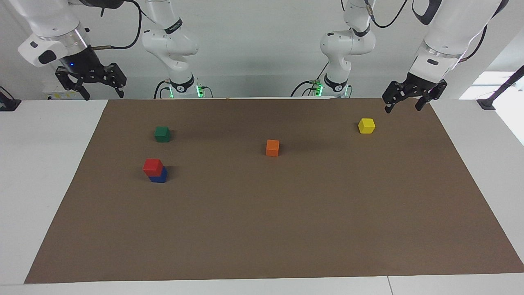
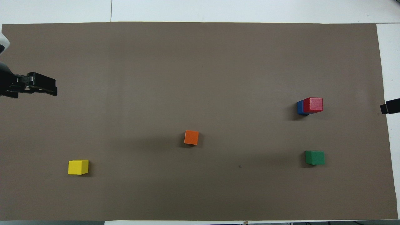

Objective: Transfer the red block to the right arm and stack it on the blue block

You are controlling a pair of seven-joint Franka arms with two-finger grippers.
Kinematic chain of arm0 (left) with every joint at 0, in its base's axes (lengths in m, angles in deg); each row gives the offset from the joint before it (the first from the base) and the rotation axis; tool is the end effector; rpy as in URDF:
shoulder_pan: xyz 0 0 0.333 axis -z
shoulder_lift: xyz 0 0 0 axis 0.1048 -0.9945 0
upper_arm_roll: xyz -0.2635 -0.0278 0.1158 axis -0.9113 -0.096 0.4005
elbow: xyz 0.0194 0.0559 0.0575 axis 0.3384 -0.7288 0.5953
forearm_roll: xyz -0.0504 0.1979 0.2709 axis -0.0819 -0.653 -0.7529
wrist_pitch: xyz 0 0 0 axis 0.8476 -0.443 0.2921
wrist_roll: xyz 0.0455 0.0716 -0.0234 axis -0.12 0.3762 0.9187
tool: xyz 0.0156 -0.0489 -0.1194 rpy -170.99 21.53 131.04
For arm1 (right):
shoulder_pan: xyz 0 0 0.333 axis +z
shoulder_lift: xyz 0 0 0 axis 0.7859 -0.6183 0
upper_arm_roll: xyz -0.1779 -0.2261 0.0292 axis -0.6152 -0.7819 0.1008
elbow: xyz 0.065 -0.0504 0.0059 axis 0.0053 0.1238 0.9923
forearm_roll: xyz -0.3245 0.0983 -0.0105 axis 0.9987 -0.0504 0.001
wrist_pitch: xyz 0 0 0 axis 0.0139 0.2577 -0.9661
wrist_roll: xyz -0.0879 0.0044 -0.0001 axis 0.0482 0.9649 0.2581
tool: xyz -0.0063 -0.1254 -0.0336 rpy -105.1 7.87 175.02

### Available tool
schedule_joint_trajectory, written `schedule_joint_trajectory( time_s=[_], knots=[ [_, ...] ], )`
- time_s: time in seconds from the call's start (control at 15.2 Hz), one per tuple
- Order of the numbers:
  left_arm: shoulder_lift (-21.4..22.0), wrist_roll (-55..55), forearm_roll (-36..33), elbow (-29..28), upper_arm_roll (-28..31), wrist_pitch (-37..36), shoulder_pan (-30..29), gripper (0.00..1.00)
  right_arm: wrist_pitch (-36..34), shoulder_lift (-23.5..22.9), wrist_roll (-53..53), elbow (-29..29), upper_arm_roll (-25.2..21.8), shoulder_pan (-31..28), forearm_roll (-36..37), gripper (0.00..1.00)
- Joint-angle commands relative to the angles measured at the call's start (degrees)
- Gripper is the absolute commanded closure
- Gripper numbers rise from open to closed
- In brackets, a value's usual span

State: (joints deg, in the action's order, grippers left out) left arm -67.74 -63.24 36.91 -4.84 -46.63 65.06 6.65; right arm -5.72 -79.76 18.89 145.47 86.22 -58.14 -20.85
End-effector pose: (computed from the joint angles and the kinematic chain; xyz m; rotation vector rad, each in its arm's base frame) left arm 0.4987 -0.0549 0.5918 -3.1185 0.0152 -0.0116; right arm 0.4635 -0.0513 0.5996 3.1215 0.1290 -0.0546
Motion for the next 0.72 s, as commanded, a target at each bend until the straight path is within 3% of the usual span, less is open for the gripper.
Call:
schedule_joint_trajectory(
  time_s=[0.0, 0.26, 0.66],
  knots=[
    [1.2, -0.8, 0.7, -1.3, 0.9, 1.0, 0.5, 0.00, -0.1, 0.1, -0.9, 0.0, 0.2, -0.8, -0.7, 0.00],
    [1.2, -0.9, 0.7, -1.3, 0.9, 1.0, 0.5, 0.00, -5.0, 0.2, -0.8, 0.0, 0.3, -0.9, -0.6, 0.00],
    [1.4, -1.0, 0.7, -1.7, 0.9, 0.9, 0.4, 0.00, -4.6, 0.6, -0.8, -0.1, 0.4, -1.0, -0.6, 0.00]
  ],
)
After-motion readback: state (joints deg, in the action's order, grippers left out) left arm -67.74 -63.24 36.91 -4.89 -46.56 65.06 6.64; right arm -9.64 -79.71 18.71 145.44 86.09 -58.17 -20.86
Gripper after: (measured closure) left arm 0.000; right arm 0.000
